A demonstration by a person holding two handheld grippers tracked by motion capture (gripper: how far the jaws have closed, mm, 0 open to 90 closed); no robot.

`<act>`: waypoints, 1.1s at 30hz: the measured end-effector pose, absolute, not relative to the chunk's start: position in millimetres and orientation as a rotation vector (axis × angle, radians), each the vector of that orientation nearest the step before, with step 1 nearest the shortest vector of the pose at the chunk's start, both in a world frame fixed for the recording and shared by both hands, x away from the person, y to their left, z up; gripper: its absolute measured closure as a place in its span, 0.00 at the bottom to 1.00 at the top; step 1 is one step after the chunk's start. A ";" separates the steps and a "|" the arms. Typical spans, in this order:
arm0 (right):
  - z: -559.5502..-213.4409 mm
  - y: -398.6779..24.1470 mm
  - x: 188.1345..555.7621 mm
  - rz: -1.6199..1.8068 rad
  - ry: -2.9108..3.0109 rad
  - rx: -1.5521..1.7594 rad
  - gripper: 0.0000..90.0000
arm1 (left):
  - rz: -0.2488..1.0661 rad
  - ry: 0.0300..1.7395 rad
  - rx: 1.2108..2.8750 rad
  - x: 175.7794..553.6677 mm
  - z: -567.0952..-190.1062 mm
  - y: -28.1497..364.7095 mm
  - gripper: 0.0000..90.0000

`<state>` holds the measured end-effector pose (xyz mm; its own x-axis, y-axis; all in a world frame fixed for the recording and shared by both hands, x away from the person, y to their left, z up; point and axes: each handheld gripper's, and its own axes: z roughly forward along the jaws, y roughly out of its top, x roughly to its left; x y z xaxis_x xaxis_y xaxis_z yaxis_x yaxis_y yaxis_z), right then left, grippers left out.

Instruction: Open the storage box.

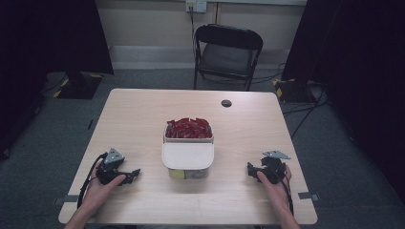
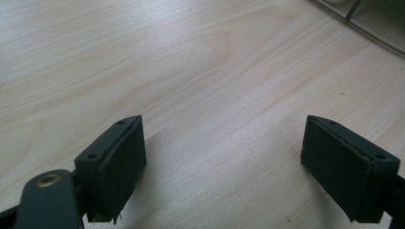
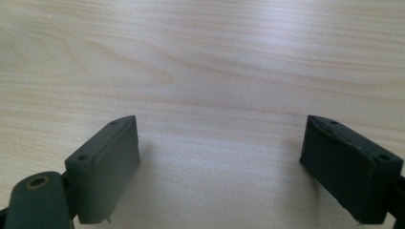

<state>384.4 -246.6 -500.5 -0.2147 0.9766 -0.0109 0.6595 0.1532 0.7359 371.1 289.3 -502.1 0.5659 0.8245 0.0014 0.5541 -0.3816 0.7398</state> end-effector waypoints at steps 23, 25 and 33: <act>-493.6 -242.6 380.6 0.895 1.984 1.505 0.17 | 0.485 1.100 2.085 371.6 -502.2 289.0 0.16; -490.5 -241.1 380.0 0.918 1.997 1.494 0.17 | 0.484 1.100 2.085 371.6 -502.2 289.0 0.16; -481.8 -235.8 375.5 0.978 2.036 1.468 0.17 | 0.488 1.102 2.091 371.8 -502.0 288.9 0.16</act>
